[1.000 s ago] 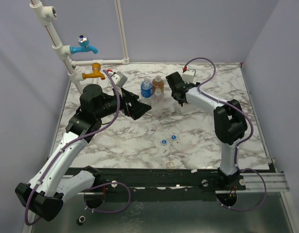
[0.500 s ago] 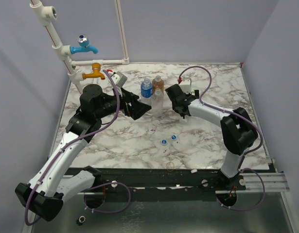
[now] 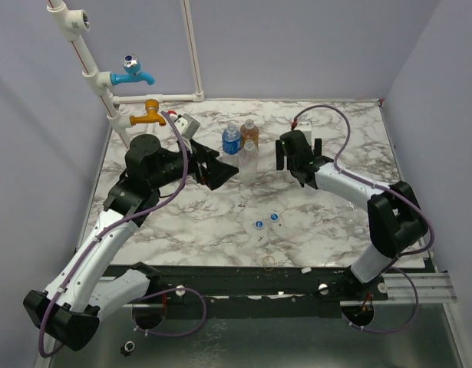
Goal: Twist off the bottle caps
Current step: Pick up the plastic bottle at the center of the board.
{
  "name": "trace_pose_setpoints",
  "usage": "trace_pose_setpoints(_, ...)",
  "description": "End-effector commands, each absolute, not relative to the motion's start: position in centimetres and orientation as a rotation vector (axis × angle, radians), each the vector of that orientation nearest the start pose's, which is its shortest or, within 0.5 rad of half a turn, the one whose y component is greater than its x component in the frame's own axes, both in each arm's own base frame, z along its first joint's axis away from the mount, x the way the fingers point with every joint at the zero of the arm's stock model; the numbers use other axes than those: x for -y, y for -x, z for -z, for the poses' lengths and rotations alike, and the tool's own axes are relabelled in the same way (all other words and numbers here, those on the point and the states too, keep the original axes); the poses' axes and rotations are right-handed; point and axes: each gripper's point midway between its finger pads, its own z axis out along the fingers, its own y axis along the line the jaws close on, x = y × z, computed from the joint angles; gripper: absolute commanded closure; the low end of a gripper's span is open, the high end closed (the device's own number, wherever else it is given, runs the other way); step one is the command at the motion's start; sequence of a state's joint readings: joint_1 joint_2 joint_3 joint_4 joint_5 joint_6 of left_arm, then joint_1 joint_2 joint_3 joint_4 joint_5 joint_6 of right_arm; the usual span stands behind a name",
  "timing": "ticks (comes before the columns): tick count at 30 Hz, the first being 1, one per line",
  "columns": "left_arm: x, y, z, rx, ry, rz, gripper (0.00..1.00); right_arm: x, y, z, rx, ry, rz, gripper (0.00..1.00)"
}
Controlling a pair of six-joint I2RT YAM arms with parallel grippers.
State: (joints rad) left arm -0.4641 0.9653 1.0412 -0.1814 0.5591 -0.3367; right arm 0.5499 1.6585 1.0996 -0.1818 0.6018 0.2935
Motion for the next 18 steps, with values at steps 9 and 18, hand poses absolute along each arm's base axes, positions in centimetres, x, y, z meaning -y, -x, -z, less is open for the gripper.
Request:
trace_pose_setpoints(9, 23.5, -23.3, -35.5, -1.650, -0.566, 1.072, 0.01, -14.1, -42.8, -10.9, -2.173, 0.061, -0.042, 0.00)
trace_pose_setpoints(18, 23.5, -23.2, -35.2, -1.654, -0.561, 1.079, 0.01, -14.8, -41.3, -11.6, -2.169, 0.054, -0.142, 0.00)
